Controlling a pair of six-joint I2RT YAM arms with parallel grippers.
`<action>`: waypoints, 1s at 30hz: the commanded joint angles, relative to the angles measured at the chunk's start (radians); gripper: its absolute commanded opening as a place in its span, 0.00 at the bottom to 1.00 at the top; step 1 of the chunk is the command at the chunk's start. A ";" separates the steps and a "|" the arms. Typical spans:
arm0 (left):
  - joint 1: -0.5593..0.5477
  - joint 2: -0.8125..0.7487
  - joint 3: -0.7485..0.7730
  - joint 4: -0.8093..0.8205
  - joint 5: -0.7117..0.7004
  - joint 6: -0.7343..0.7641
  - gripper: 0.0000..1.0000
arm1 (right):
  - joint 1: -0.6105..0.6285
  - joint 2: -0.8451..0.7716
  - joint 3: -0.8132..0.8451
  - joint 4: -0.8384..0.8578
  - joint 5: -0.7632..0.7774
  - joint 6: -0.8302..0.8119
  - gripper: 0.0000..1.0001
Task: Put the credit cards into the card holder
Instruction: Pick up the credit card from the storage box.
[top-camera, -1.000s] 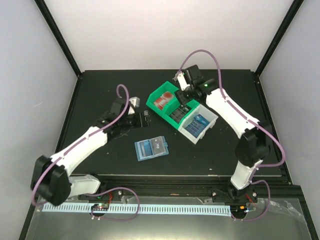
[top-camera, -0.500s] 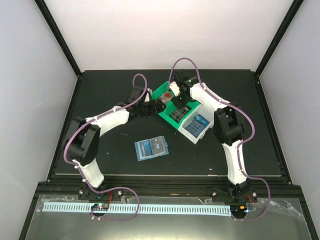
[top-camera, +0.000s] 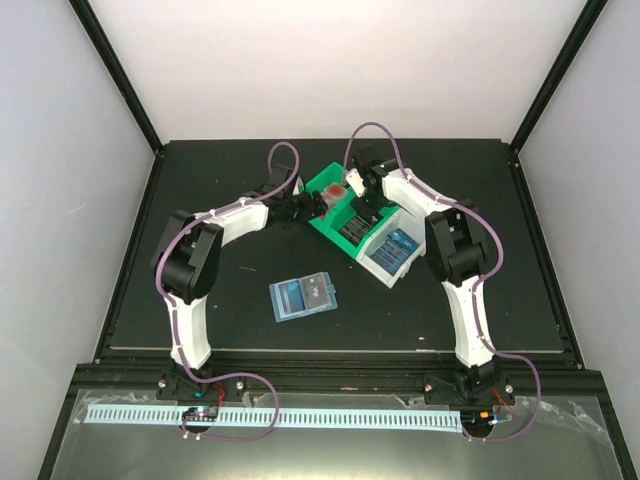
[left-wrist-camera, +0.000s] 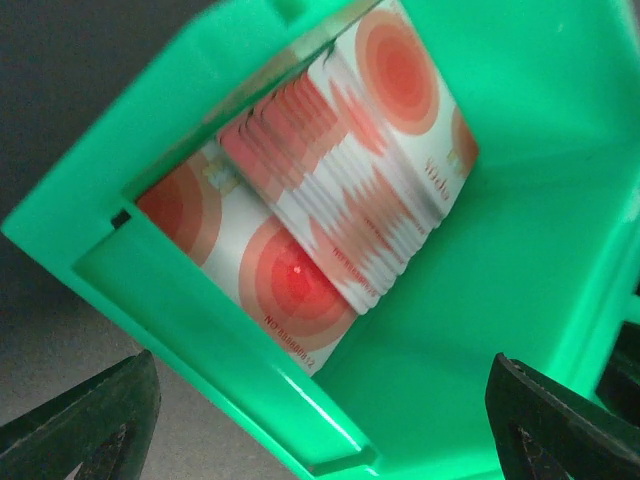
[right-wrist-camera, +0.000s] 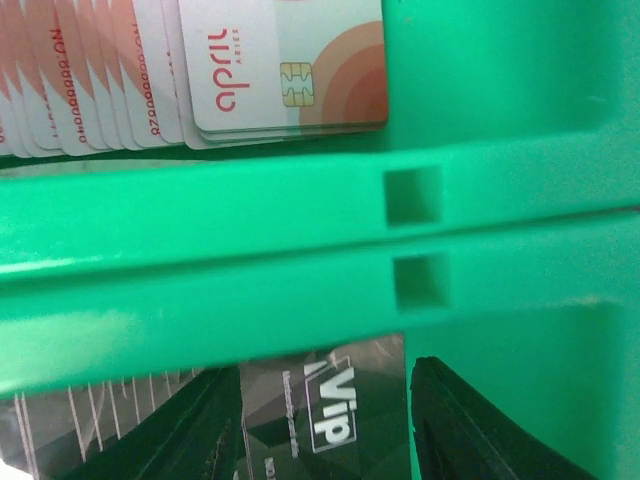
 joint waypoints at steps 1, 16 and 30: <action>0.002 0.036 0.045 -0.024 0.041 0.023 0.91 | -0.003 0.046 0.025 0.031 -0.005 -0.014 0.49; 0.006 0.132 0.068 -0.078 0.014 0.024 0.81 | -0.003 0.078 0.014 0.068 0.039 0.009 0.47; 0.006 0.152 0.058 -0.110 -0.013 0.040 0.73 | -0.002 -0.010 -0.046 0.215 0.242 0.042 0.28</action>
